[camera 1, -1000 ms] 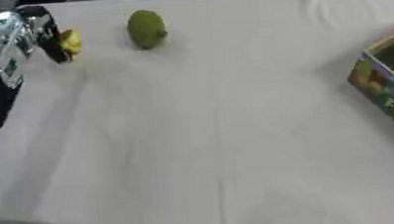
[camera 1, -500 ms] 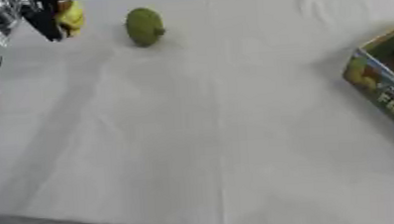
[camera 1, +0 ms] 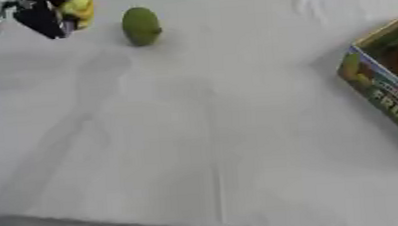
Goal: Pick up the objects with one hand, pass them to the other hand, and then place them into the box on the other side of the table.
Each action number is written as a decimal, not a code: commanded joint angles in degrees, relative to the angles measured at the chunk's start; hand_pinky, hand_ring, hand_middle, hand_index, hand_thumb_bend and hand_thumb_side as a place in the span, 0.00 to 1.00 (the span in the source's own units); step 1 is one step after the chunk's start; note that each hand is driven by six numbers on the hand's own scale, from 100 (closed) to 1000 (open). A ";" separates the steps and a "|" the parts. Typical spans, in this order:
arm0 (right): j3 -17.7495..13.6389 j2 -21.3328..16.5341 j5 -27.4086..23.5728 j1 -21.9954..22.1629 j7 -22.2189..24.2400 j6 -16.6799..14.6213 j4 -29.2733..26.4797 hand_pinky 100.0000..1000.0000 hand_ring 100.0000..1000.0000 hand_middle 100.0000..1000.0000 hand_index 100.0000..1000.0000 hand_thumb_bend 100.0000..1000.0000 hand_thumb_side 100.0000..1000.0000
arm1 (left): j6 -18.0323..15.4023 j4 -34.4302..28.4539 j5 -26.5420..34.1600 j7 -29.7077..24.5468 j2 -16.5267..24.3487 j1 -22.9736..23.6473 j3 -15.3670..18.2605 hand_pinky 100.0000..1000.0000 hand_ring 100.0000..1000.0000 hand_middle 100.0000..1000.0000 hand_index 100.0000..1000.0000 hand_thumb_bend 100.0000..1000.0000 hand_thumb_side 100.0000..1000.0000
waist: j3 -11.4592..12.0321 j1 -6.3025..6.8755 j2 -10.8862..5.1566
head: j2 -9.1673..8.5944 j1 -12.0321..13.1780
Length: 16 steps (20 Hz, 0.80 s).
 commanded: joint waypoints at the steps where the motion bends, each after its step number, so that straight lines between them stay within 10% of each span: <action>1: 0.13 -4.37 0.08 -1.46 0.54 0.08 0.43 0.82 0.60 0.70 0.76 0.00 0.45 | 1.20 -4.63 3.76 1.57 0.90 -0.16 0.26 0.51 0.51 0.45 0.44 0.00 0.03 | 0.08 -0.77 -2.58 | 0.15 -0.11; 10: 9.69 -13.54 4.53 -13.05 7.88 -0.05 9.78 0.83 0.65 0.75 0.79 0.00 0.34 | 0.64 -9.95 5.78 11.44 -11.23 2.71 -1.05 0.46 0.47 0.43 0.43 0.00 0.09 | 1.17 -1.39 -4.63 | 1.32 -2.47; 16: 16.30 -13.54 7.41 -20.32 10.25 1.36 14.48 0.88 0.76 0.76 0.78 0.00 0.46 | -2.04 -9.04 6.75 15.85 -16.25 3.24 -3.17 0.45 0.46 0.42 0.42 0.00 0.13 | 1.88 -1.82 -5.81 | 1.35 -3.95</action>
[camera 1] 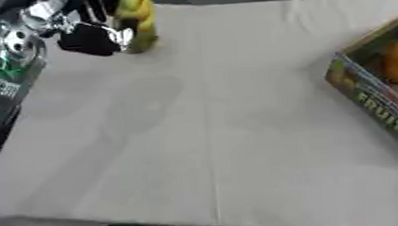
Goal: Pick up the objects with one hand, pass them to the other hand, and then place them into the box on the other side of the table.
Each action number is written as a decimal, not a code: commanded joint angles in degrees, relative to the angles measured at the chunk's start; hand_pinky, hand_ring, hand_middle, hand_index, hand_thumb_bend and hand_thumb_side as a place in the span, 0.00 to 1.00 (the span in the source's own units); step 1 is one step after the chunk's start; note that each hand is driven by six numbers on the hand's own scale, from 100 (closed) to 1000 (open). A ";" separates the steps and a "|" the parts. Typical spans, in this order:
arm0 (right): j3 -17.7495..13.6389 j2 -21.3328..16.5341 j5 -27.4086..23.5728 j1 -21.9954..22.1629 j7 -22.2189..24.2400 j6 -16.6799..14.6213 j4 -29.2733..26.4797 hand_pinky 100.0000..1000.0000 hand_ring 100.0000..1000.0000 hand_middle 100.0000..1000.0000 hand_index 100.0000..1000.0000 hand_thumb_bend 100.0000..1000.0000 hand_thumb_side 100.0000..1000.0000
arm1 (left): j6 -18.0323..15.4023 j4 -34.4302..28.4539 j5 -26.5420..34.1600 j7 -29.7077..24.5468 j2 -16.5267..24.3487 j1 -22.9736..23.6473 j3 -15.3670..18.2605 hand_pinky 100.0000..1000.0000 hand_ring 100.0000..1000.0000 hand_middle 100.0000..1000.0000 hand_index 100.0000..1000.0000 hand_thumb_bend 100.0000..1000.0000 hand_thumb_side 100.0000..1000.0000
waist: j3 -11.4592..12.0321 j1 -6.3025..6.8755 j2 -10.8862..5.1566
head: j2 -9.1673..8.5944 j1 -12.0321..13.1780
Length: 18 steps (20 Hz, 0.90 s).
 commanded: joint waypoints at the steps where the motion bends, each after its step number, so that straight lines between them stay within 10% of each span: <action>1: 2.43 -1.49 1.82 -3.14 1.71 1.12 1.26 0.88 0.76 0.77 0.79 0.00 0.47 | -1.68 0.20 0.69 2.57 -1.56 -0.32 -0.58 0.45 0.46 0.42 0.42 0.00 0.13 | 0.20 -1.09 -2.09 | 0.30 -1.18; 7: 6.27 3.00 7.45 -8.75 5.00 4.27 2.55 0.78 0.58 0.75 0.80 0.00 0.53 | -2.99 3.79 0.76 6.03 -5.03 0.71 -2.36 0.43 0.45 0.41 0.40 0.00 0.18 | 0.32 -1.59 -2.02 | 0.30 -2.08; 18: 10.39 7.23 9.13 -12.92 11.49 3.83 2.42 0.80 0.65 0.76 0.77 0.00 0.46 | -8.89 7.28 2.73 7.78 -9.92 -1.69 -5.46 0.43 0.45 0.41 0.40 0.00 0.21 | 0.58 -2.06 -1.68 | 0.30 -2.94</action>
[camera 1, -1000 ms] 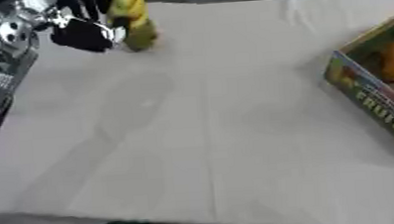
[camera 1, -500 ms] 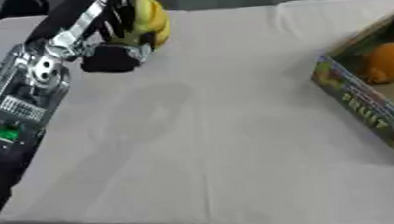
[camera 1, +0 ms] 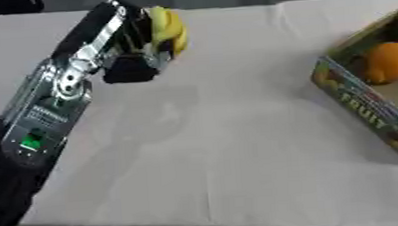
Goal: Pick up the objects with one hand, pass them to the other hand, and then place them into the box on the other side of the table.
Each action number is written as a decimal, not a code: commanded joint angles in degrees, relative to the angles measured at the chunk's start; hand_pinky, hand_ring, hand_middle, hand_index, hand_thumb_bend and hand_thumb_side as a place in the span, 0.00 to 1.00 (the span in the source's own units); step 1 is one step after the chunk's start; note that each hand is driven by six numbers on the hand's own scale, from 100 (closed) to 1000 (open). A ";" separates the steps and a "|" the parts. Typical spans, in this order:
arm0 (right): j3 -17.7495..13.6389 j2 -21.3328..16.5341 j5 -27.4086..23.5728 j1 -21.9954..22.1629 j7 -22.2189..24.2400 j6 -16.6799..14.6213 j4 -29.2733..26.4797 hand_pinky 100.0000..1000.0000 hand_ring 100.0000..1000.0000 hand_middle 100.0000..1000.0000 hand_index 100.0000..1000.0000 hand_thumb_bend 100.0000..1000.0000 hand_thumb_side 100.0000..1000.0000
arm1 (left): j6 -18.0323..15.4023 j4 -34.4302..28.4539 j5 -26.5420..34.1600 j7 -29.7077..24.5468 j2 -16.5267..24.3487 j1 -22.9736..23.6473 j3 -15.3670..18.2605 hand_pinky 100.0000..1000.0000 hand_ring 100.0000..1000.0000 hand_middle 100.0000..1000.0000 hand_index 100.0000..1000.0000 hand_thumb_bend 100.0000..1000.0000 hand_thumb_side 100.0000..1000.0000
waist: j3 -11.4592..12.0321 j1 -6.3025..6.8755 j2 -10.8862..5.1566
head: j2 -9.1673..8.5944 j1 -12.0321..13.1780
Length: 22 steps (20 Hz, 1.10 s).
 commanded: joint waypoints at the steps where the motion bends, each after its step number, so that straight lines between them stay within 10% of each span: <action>1: 0.65 -1.07 1.63 -1.23 1.55 -0.90 -0.48 0.80 0.65 0.75 0.77 0.00 0.48 | -2.11 0.86 0.03 0.33 -0.91 -1.47 -0.37 0.43 0.45 0.41 0.40 0.00 0.20 | 0.03 -0.96 -1.52 | 0.05 -0.34; 22: 8.81 1.93 7.00 -7.78 9.63 -5.27 6.24 0.81 0.69 0.78 0.81 0.00 0.55 | -13.44 9.52 -6.28 7.12 -9.57 -1.40 -2.41 0.43 0.44 0.40 0.39 0.00 0.20 | 1.44 -1.98 -2.02 | 0.05 -2.29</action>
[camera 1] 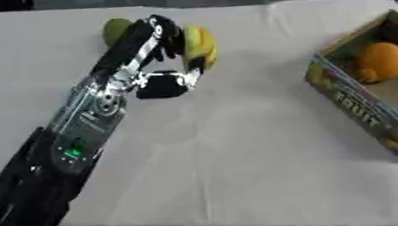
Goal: Pick up the objects with one hand, pass them to the other hand, and then place them into the box on the other side of the table.
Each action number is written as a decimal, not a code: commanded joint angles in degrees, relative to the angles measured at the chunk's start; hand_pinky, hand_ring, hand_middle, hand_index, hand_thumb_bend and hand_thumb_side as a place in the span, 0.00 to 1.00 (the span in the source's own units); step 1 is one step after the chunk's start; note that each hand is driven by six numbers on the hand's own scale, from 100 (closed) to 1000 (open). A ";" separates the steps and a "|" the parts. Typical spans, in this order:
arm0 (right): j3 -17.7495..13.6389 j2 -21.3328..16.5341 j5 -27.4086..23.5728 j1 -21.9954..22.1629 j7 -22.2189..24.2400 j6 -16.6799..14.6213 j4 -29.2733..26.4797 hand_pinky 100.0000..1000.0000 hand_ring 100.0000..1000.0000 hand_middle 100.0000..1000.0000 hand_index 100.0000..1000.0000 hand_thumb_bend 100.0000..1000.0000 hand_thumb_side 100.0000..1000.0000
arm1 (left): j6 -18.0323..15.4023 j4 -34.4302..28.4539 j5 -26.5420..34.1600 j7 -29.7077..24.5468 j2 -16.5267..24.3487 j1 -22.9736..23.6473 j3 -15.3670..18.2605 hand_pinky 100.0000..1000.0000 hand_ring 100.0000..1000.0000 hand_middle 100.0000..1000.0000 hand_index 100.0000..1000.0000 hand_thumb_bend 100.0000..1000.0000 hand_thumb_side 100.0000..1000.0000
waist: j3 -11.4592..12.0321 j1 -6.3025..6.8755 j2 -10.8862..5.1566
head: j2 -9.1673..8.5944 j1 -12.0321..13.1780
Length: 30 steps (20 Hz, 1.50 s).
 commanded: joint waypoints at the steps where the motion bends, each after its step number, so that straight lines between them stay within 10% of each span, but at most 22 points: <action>1: 0.56 -0.41 1.01 -1.80 1.19 0.17 1.53 0.82 0.70 0.78 0.81 0.00 0.56 | -1.20 0.68 -0.88 1.24 -1.08 -1.13 0.13 0.43 0.44 0.40 0.39 0.00 0.20 | 0.27 -0.86 -2.10 | -0.10 -0.15; 16: 3.01 5.75 5.25 -7.75 5.36 0.44 8.72 0.82 0.68 0.78 0.83 0.00 0.62 | -7.22 0.88 -7.60 2.12 -7.10 -3.21 -0.85 0.44 0.45 0.41 0.39 0.00 0.15 | 2.11 -0.48 -2.52 | -0.10 -2.52; 30: 4.71 6.91 6.79 -8.69 9.92 -3.25 9.73 0.83 0.68 0.80 0.84 0.00 0.40 | -10.22 2.93 -9.39 3.62 -10.68 -4.31 -2.13 0.44 0.45 0.41 0.39 0.00 0.15 | 2.79 -1.04 -2.67 | -0.10 -3.63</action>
